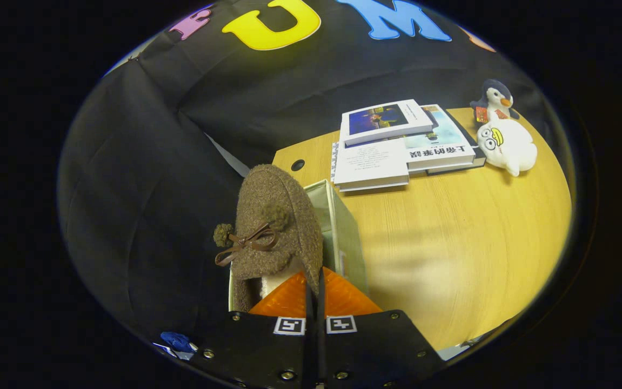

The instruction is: Open the storage box then place both shoes into the box .Put the left shoe in first, then the right shoe, with the right side of both shoes facing outward in a uniform manner.

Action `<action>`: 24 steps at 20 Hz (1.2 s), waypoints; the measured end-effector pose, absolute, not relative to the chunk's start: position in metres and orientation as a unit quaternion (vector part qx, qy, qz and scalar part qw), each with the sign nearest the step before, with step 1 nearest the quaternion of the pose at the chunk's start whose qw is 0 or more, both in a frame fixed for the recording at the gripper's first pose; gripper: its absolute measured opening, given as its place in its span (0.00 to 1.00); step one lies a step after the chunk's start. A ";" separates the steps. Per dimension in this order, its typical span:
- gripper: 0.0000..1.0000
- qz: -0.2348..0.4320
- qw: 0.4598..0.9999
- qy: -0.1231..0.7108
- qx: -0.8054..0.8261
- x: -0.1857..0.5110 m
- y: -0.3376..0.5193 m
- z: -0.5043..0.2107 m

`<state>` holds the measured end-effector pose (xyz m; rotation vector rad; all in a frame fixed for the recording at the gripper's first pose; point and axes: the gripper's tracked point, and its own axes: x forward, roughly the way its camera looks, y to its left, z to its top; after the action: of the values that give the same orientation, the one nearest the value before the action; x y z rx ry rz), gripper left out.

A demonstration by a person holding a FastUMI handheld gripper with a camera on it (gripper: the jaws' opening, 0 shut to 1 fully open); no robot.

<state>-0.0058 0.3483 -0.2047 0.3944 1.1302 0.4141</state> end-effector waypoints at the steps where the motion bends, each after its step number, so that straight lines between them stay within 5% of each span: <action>1: 0.00 0.188 0.804 0.533 0.187 -0.007 0.352 -0.210; 7: 0.00 0.150 0.801 0.547 0.192 -0.017 0.359 -0.237; 9: 0.12 0.156 0.805 0.532 0.210 -0.014 0.366 -0.230; 12: 0.82 0.167 0.821 0.504 0.208 -0.005 0.368 -0.215; 13: 0.94 0.167 0.830 0.496 0.192 -0.002 0.363 -0.210; 24: 0.98 0.188 0.886 0.398 0.142 0.011 0.292 -0.142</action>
<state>0.0111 0.2924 -0.1420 0.2957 0.8277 0.3915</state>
